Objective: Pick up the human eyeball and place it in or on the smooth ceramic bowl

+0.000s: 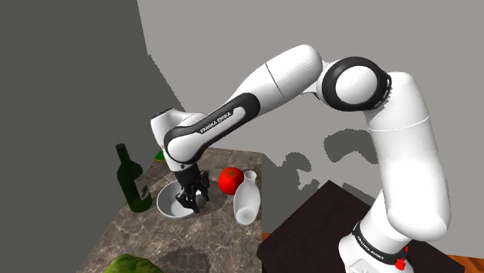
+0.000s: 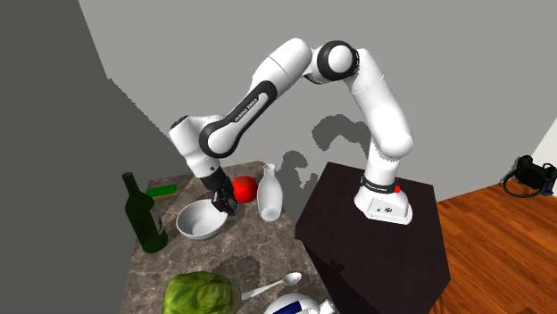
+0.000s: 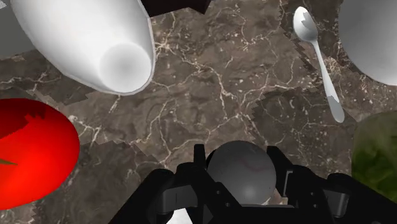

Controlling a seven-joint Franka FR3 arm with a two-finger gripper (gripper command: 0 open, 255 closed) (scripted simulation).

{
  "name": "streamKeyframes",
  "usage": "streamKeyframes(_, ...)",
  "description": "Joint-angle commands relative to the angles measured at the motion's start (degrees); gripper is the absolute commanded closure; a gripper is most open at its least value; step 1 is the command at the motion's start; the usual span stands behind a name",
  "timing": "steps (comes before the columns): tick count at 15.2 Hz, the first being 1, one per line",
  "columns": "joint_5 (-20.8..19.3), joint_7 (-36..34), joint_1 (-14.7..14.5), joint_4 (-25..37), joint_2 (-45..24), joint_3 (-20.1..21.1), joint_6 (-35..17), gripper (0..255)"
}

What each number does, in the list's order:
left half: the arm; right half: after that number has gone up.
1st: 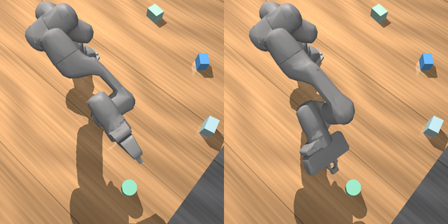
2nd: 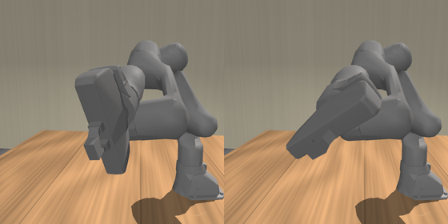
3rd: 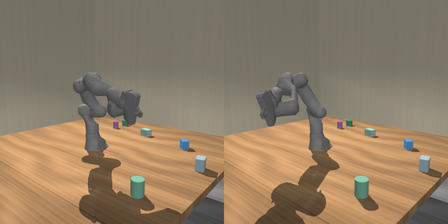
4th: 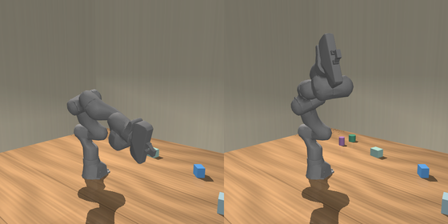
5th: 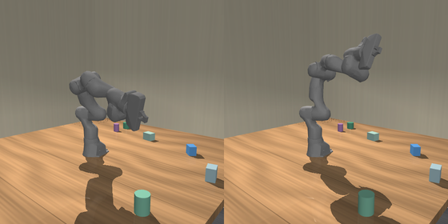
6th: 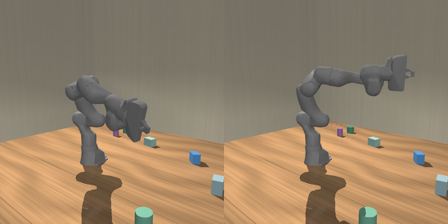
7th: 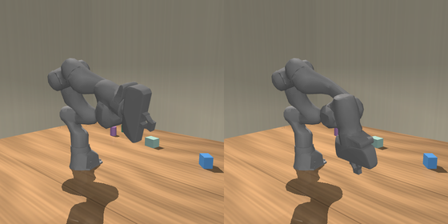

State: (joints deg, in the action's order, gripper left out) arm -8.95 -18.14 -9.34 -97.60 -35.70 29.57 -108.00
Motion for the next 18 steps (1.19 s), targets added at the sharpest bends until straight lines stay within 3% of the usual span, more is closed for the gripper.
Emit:
streamKeyframes(1,-1.0,0.6,-0.9,6.2,-3.3,-0.9,3.1,255)
streamKeyframes(6,-3.5,3.1,-4.5,27.2,-14.7,-3.6,12.4,255)
streamKeyframes(9,-4.9,5.5,-8.5,47.1,-25.1,-5.4,21.2,255)
streamKeyframes(18,-5.4,5.9,-8.9,47.8,-28.8,-6.2,18.1,255)
